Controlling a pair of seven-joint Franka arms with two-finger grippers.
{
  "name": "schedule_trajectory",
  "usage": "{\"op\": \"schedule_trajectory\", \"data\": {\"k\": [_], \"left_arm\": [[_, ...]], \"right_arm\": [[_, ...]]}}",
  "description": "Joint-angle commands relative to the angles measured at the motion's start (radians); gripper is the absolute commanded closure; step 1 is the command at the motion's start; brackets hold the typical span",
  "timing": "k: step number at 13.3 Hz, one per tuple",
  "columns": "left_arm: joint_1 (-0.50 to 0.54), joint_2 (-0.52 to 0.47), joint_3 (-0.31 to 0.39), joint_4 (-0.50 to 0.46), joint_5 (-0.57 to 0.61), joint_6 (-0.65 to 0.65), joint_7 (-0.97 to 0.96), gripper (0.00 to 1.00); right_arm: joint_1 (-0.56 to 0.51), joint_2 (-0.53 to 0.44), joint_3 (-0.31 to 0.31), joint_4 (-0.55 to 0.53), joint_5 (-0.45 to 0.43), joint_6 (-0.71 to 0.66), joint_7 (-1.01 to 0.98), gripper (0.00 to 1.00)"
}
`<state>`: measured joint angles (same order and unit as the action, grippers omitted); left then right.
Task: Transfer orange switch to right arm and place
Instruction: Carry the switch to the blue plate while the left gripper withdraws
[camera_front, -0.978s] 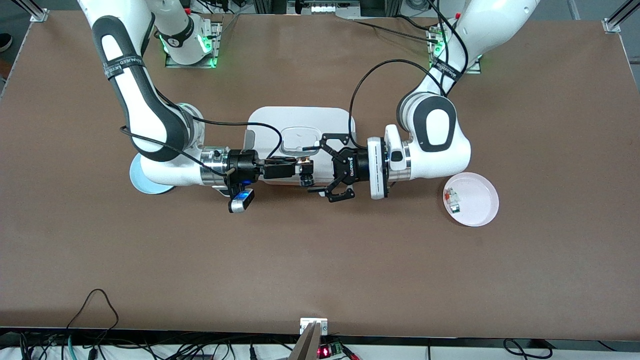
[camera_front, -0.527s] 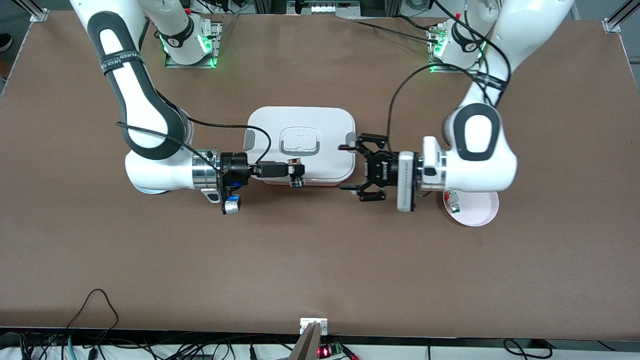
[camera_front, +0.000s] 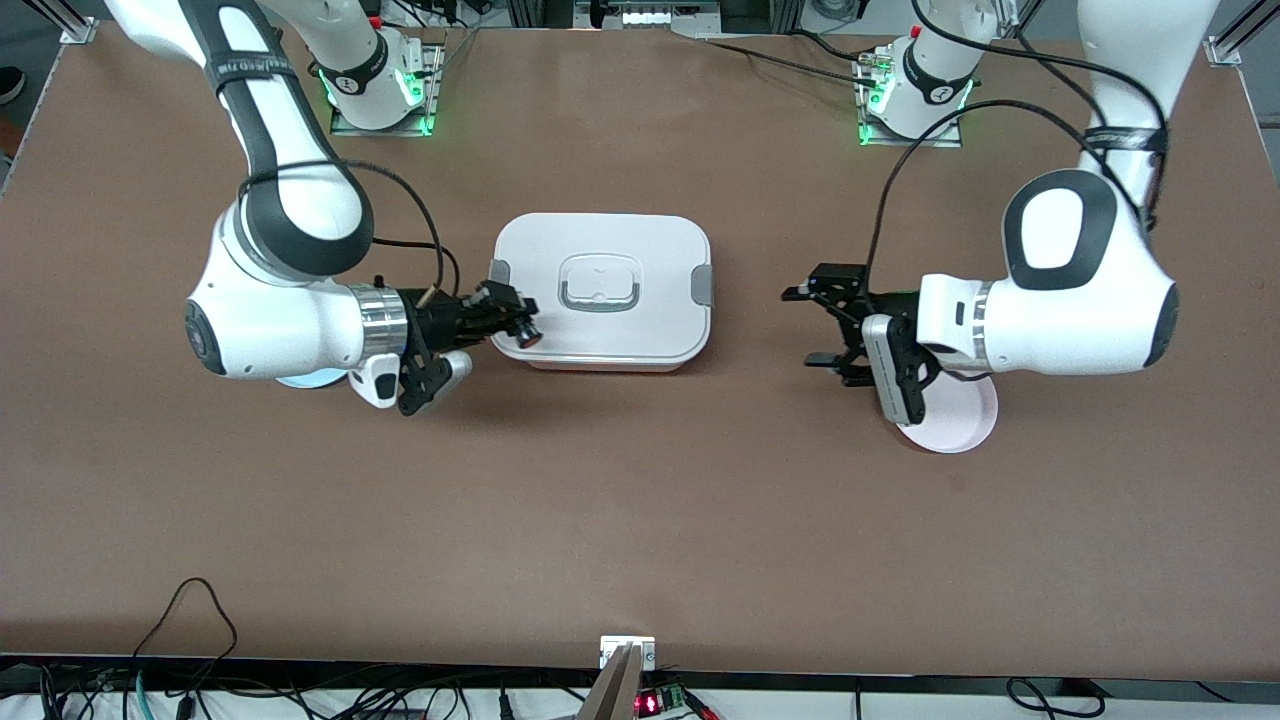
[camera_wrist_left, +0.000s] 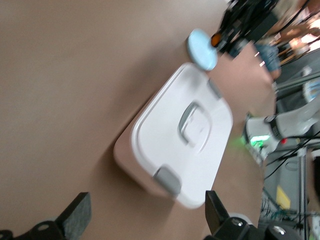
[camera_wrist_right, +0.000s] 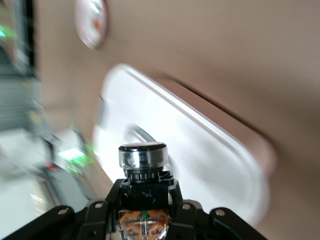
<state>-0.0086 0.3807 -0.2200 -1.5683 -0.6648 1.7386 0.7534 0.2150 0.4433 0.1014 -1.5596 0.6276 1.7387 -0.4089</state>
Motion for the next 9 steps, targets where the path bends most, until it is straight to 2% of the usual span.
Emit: {"op": "schedule_trajectory", "data": {"k": [1,3,5,6,7,9], "left_arm": [[0.027,-0.009,0.002,0.109,0.266,-0.182,-0.176,0.0],[0.025,-0.017,-0.013,0.19,0.469,-0.342,-0.323,0.0],[0.016,-0.041,0.01,0.223,0.548,-0.451,-0.443,0.0],[0.001,-0.096,0.019,0.199,0.629,-0.426,-0.474,0.0],[-0.026,-0.161,0.049,0.132,0.696,-0.374,-0.491,0.0],[-0.066,-0.314,0.163,-0.041,0.735,-0.193,-0.534,0.0]], "right_arm": [[-0.046,-0.099,0.001,-0.084,-0.178,-0.039,-0.193,0.92],[-0.083,-0.182,0.001,-0.195,-0.285,-0.021,-0.354,0.92],[-0.111,-0.245,0.001,-0.293,-0.412,0.045,-0.549,0.92],[-0.126,-0.276,0.001,-0.348,-0.466,0.097,-0.655,0.92],[-0.152,-0.302,0.001,-0.409,-0.5,0.154,-0.744,0.93],[-0.204,-0.345,0.0,-0.541,-0.509,0.282,-0.899,0.93]]}}
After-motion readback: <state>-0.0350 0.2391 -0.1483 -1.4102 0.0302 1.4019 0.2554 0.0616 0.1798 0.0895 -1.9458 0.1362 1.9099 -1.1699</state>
